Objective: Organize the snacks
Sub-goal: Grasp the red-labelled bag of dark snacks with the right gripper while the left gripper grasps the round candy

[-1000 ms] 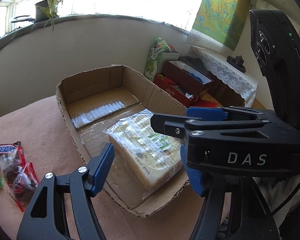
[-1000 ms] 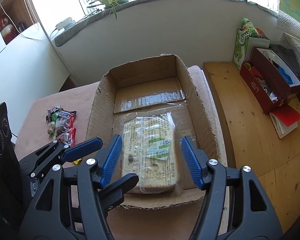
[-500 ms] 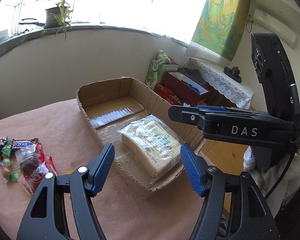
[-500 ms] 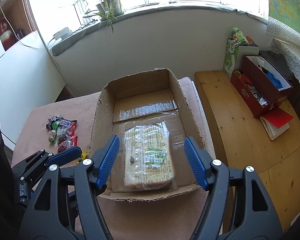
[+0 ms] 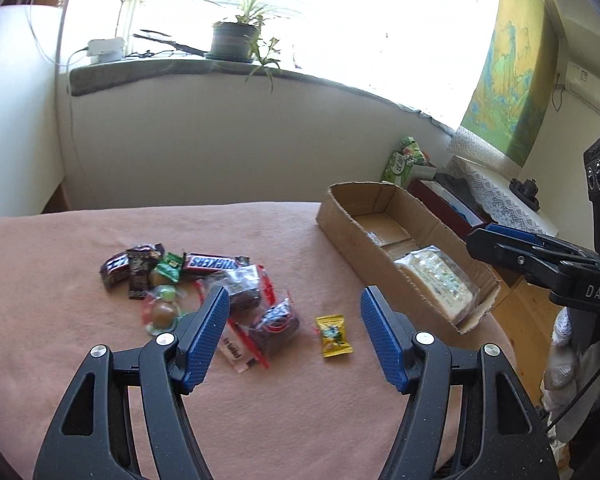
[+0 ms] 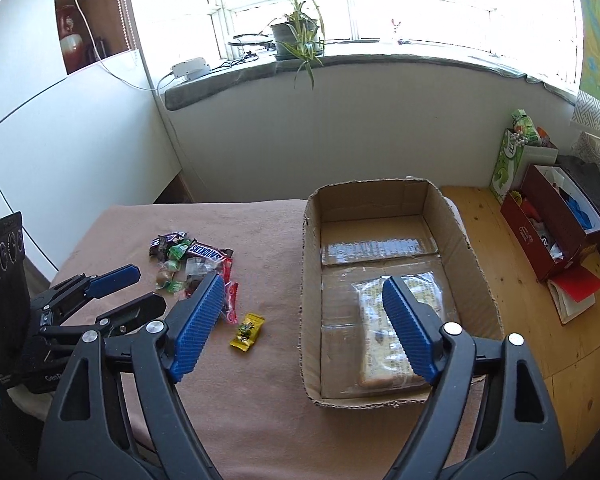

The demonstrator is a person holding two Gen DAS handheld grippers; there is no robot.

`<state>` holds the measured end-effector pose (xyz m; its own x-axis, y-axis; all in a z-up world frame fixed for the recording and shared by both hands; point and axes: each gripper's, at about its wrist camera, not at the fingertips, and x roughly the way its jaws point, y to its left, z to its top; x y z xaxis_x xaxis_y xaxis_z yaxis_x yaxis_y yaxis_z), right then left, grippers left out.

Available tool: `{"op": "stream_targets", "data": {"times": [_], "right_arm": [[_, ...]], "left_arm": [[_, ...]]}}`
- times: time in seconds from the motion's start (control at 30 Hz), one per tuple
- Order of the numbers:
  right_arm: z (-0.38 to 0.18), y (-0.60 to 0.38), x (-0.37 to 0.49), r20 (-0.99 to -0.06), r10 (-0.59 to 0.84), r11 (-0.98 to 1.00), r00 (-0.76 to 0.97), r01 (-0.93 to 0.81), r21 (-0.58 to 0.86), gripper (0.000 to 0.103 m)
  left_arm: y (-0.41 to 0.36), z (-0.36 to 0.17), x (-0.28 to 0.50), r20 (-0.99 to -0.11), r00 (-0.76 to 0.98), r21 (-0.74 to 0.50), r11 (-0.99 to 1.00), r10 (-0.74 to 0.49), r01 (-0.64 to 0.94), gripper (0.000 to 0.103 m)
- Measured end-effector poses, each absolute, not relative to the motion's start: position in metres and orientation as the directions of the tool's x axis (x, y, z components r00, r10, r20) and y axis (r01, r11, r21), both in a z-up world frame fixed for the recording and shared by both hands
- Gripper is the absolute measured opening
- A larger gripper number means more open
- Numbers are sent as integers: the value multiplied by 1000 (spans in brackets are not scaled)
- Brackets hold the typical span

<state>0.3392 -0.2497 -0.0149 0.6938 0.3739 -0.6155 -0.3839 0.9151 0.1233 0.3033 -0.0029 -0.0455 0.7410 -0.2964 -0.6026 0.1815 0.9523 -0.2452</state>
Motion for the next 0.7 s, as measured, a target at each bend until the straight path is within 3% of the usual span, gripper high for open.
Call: {"op": "stream_targets", "data": {"times": [0.33,0.43,0.7], "right_arm": [[-61,-173,348,-676,420,871,606,-479,111,84],[-80,-154,355,-698,425,863,576,-491,121,84],[-120,-125,377,-746,411,858,524,-498,122,84]], "left_arm": [[73,-91,318,-688,693,-297,955,-215,2,68],[83,-103,327,-704,672,-325,946,-228,-19,59],[78,-115,350,-727,659,-271,962,-193,-17,51]]}}
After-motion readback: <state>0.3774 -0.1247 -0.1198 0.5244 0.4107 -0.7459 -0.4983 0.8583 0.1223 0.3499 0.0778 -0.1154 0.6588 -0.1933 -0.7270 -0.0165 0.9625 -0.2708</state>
